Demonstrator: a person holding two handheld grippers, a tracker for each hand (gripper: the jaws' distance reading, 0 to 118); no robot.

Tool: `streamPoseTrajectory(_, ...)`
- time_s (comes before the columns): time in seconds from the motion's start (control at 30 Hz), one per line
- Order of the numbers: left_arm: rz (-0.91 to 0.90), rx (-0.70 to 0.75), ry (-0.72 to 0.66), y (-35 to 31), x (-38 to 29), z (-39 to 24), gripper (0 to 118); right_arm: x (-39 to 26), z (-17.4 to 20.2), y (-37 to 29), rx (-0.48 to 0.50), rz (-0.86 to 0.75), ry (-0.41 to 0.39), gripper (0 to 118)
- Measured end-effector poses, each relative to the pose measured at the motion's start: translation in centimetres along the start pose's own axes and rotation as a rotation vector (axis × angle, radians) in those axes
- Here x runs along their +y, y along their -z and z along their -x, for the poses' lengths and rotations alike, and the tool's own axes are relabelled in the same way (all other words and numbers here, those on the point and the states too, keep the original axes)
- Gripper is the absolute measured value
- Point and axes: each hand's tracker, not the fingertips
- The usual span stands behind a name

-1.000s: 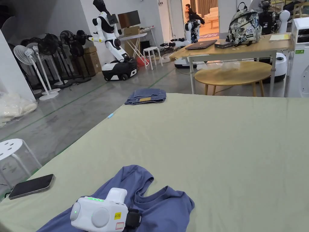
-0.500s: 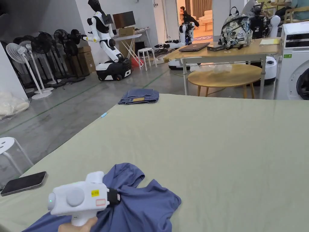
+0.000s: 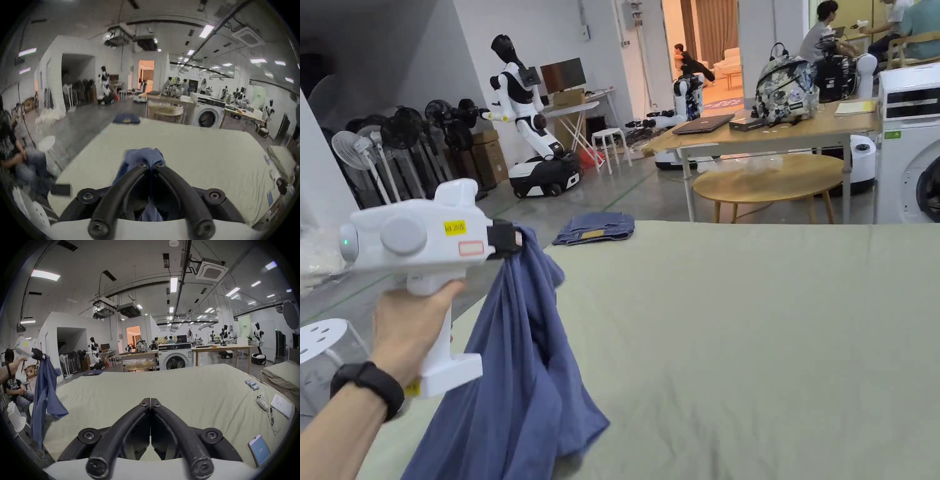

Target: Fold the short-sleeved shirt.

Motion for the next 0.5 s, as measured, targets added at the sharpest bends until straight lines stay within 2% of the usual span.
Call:
streamPoseTrajectory(0.1, -0.045, -0.036, 0.007, 0.9, 3.0, -2.0, 0, 0.4, -0.9, -0.7, -0.029, -0.012, 0.011, 0)
streamPoseTrajectory(0.2, -0.084, -0.151, -0.047, 2.4, 3.6, -5.5, 0, 0.5, -1.9, -1.4, -0.059, -0.021, 0.023, 0)
streamPoseTrajectory(0.37, -0.002, -0.361, -0.038, 7.6, -0.7, -14.8, 0, 0.4, -3.5, -2.5, -0.106, -0.021, 0.032, 0)
streamPoseTrajectory(0.5, 0.122, -0.598, -0.148, 11.7, -8.0, -22.4, 0, 0.3, -4.8, -3.9, -0.147, -0.017, 0.028, 0)
